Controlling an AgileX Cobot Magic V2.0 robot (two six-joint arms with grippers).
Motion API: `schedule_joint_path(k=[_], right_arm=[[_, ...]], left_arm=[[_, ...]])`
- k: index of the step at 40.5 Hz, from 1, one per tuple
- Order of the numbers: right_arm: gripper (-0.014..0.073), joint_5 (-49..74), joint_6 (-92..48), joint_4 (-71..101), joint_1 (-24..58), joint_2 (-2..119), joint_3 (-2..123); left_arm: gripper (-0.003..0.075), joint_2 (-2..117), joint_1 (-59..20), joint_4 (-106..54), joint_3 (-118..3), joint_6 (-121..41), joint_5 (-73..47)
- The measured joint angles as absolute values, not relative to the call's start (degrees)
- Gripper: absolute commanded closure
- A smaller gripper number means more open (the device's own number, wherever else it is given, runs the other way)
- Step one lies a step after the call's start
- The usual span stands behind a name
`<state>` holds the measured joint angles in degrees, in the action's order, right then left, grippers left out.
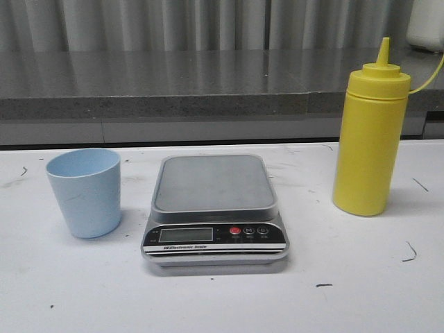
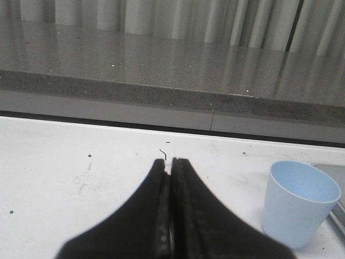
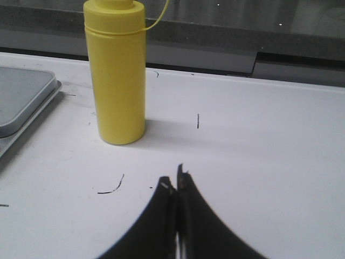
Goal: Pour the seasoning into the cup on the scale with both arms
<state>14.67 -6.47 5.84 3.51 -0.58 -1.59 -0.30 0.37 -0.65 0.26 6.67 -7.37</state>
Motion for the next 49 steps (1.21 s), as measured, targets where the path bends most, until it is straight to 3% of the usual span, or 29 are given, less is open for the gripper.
schedule_joint_path(k=[49], right_arm=[[0.0656, 11.33, -6.47, 5.84, 3.51, -0.58, -1.59]], left_arm=[[0.0740, -0.30, 0.37, -0.65, 0.26, 6.67, -4.83]])
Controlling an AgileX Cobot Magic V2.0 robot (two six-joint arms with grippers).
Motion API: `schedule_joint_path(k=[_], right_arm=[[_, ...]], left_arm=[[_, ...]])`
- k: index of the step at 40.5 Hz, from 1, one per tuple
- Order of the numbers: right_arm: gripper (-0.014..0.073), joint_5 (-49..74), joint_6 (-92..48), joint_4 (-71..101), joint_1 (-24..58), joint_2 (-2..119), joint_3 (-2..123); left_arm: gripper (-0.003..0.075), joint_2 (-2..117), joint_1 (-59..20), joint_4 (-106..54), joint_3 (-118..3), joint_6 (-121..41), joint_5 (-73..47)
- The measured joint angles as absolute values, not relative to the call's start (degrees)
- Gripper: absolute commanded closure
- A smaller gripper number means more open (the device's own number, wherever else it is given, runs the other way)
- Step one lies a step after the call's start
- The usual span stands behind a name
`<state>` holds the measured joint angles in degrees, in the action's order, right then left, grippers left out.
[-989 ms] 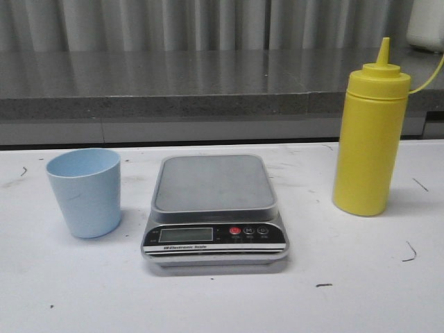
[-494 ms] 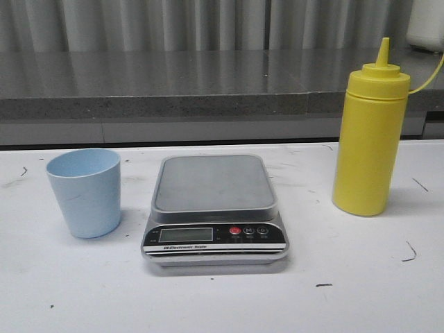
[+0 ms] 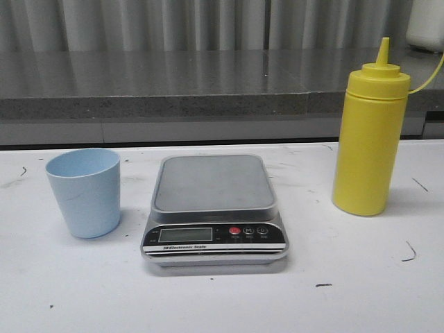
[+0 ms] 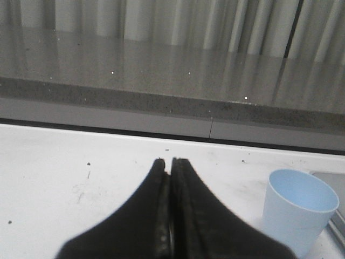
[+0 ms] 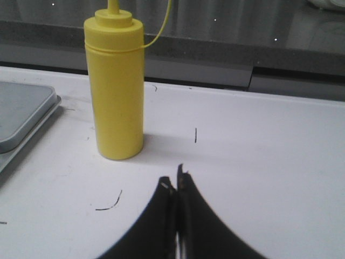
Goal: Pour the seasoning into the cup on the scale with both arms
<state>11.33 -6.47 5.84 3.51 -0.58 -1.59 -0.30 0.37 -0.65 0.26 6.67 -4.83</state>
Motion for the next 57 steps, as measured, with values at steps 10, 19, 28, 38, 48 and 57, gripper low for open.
schedule_joint_path(k=[10, 19, 28, 38, 48, 57], right_arm=[[0.0656, 6.37, -6.47, 5.84, 3.51, -0.58, -1.45], [0.0656, 11.11, -6.47, 6.08, 3.51, -0.46, 11.48], [0.0656, 22.43, -6.47, 7.32, 3.51, 12.13, 24.66], [0.0613, 24.81, -6.47, 7.71, 3.51, 19.99, 25.98], [0.0140, 24.89, -6.47, 7.88, 3.51, 19.99, 25.98], [-0.0020, 24.89, -6.47, 7.97, 3.51, 19.99, 25.98]], left_arm=[[0.0740, -0.30, 0.37, -7.47, 0.26, 6.67, 8.73], [0.0740, 0.21, 0.37, -4.15, -7.47, 6.67, 0.45], [0.0740, 13.11, 0.37, -1.06, -21.40, 6.33, -12.71], [0.0736, 22.15, 0.37, -1.06, -25.11, 6.23, -16.12], [0.0300, 22.38, 0.37, -1.06, -25.23, 6.23, -16.12], [0.0101, 22.38, 0.37, -1.19, -25.23, 6.23, -16.12]])
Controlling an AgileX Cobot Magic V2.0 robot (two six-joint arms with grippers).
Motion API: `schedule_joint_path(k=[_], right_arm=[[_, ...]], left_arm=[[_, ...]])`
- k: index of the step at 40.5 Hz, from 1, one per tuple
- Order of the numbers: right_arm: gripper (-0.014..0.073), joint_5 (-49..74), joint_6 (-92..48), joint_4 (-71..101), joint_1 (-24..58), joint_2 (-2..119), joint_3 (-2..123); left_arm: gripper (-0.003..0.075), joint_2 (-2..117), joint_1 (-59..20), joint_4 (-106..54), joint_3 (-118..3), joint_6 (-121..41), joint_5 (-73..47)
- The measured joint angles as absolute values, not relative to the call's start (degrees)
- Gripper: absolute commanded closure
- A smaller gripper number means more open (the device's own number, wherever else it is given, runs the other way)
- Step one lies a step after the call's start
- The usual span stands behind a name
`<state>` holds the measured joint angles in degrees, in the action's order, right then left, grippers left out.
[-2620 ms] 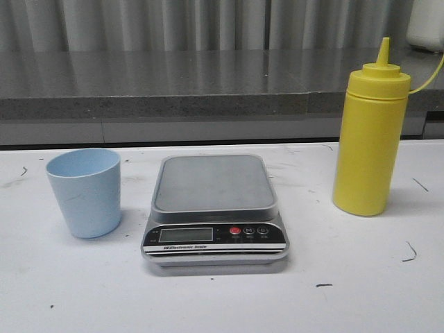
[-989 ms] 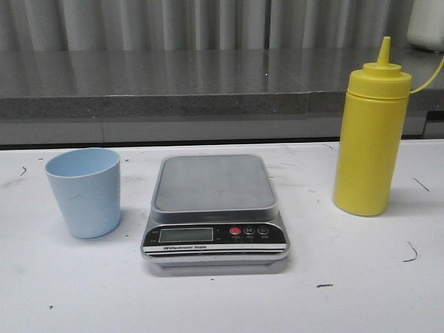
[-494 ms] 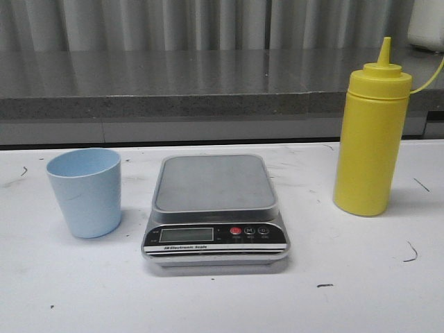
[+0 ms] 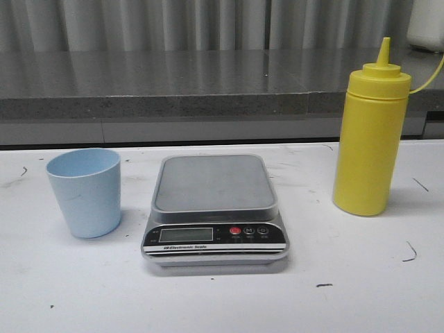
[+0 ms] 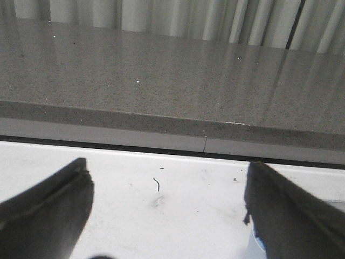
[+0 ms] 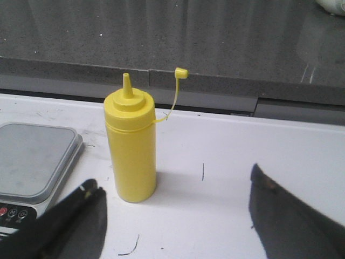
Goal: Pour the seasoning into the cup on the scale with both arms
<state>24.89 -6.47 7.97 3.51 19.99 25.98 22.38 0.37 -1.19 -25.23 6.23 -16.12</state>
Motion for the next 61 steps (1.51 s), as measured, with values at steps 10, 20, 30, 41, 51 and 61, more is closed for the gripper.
schedule_joint_path(k=[10, 20, 30, 41, 51, 61], right_arm=[[-0.0020, 24.94, -6.47, 8.17, 3.51, 19.99, 25.98], [-0.0020, 24.94, -6.47, 8.45, 3.51, 19.99, 25.98], [-0.0020, 24.94, -6.47, 8.58, 3.51, 19.99, 25.98], [-0.0019, 25.03, -6.47, 8.58, 3.51, 19.99, 25.98], [-0.0019, 25.99, -6.47, 8.58, 3.51, 19.99, 25.98], [-0.0019, 26.50, -6.47, 8.58, 3.51, 19.99, 25.98]], left_arm=[[0.0101, 25.99, -0.17, -1.80, -26.85, 6.10, -16.92], [0.0101, 39.37, -12.54, -1.93, -34.12, 2.74, -21.61], [0.0101, 57.89, -27.84, 0.78, -43.43, 0.64, -29.18], [0.0101, 77.64, -33.94, 5.01, -56.99, 0.49, -39.33], [0.0101, 91.68, -33.92, 8.42, -68.42, 0.49, -50.02], [0.0101, 99.44, -33.92, 11.89, -72.99, 1.57, -51.55]])
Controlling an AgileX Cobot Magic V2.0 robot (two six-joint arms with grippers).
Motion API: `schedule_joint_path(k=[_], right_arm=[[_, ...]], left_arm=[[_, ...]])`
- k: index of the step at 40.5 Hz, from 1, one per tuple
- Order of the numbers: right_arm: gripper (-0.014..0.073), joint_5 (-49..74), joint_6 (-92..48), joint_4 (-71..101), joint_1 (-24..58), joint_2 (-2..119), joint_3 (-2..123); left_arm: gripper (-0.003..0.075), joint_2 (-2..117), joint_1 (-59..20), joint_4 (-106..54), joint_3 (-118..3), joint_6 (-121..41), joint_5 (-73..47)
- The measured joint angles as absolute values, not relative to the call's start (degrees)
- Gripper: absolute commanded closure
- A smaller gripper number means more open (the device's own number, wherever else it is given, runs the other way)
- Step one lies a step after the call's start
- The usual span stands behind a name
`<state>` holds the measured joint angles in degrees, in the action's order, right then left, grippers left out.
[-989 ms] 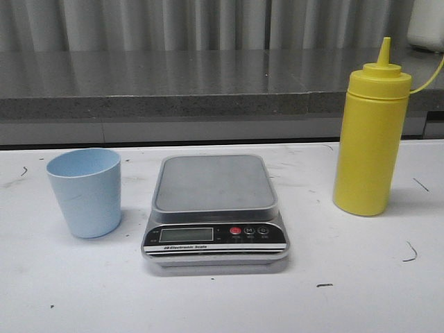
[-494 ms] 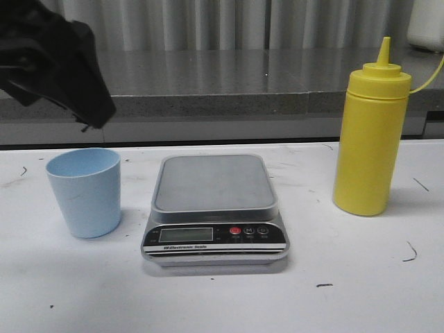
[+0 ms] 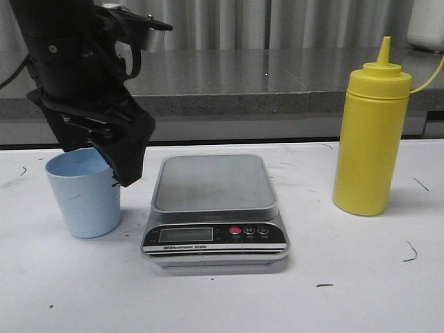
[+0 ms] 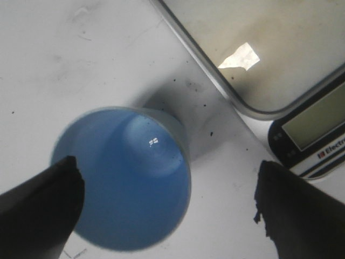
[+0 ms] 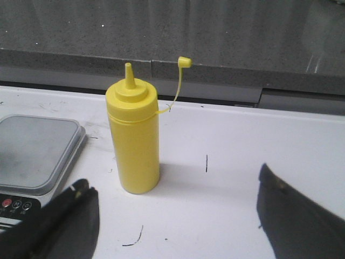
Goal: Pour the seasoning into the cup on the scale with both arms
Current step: 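Lower the left gripper onto the light blue cup rim and grasp it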
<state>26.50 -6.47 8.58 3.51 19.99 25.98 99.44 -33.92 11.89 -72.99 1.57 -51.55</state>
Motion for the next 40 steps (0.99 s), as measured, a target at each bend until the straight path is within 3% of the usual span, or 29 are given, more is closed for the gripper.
schedule_joint_path(k=[6, 10, 23, 40], right_arm=[[-0.0019, 26.50, -6.47, 8.58, 3.51, 19.99, 25.98], [-0.0019, 26.50, -6.47, 8.58, 3.51, 19.99, 25.98], [-0.0019, 26.60, -6.47, 8.58, 3.51, 19.99, 25.98], [-0.0019, 26.52, -6.47, 8.58, 3.51, 19.99, 25.98]], left_arm=[[0.0111, 101.87, -33.92, 11.99, -73.26, 1.57, -50.65], [0.0182, 103.02, -33.92, 11.99, -73.35, 1.62, -50.53], [0.0732, 104.90, -33.92, 12.02, -73.35, 1.62, -50.25], [0.0740, 104.90, -33.92, 10.15, -76.96, 1.70, -55.98]])
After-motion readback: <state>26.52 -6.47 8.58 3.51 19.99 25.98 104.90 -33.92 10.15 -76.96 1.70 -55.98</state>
